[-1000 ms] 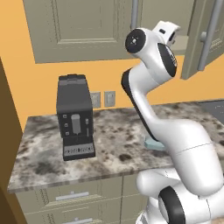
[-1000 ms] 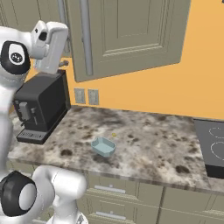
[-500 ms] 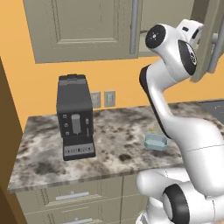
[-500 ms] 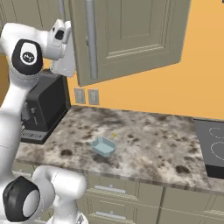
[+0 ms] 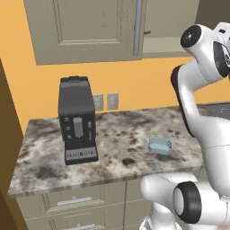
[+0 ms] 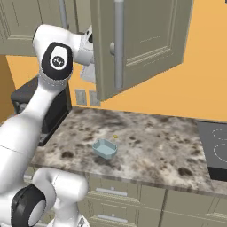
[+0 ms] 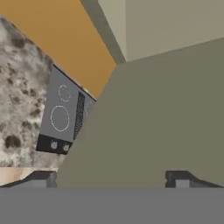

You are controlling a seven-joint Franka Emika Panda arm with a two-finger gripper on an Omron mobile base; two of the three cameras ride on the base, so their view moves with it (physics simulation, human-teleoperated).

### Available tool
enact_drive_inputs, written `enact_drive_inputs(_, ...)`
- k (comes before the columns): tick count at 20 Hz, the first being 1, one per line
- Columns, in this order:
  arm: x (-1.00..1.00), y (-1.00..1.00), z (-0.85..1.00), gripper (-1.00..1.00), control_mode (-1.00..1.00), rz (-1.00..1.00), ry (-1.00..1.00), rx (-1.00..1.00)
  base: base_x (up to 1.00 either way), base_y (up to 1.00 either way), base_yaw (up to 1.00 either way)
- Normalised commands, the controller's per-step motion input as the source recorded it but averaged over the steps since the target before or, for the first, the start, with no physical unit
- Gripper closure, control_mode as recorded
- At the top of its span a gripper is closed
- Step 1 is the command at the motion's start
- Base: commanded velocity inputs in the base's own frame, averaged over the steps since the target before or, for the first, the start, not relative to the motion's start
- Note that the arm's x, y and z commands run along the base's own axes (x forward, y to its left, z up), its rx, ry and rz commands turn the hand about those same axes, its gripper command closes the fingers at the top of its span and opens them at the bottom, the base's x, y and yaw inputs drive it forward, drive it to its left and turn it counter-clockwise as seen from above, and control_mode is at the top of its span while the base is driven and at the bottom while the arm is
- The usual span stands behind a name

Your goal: Pick the pan from the cabinet and place it on the stove. Then turn on the stove burner for the pan.

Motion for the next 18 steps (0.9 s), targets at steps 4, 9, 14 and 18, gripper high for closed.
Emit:
enact_drive_inputs(4, 0.0, -1.0, -0.19, -1.0, -1.0, -0.08, 0.23, 0.02, 0.0, 0.0, 0.0)
enact_drive_inputs(9, 0.0, -1.0, -0.23, -1.0, -1.0, -0.06, 0.2, 0.04, 0.0, 0.0, 0.0)
enact_drive_inputs(14, -0.04, -0.72, -0.08, -1.0, -1.0, -0.04, 0.04, 0.03, 0.0, 0.0, 0.0)
enact_drive_inputs(18, -0.69, 0.36, 0.0, -1.0, -1.0, 0.01, -0.3, 0.0, 0.0, 0.0, 0.0)
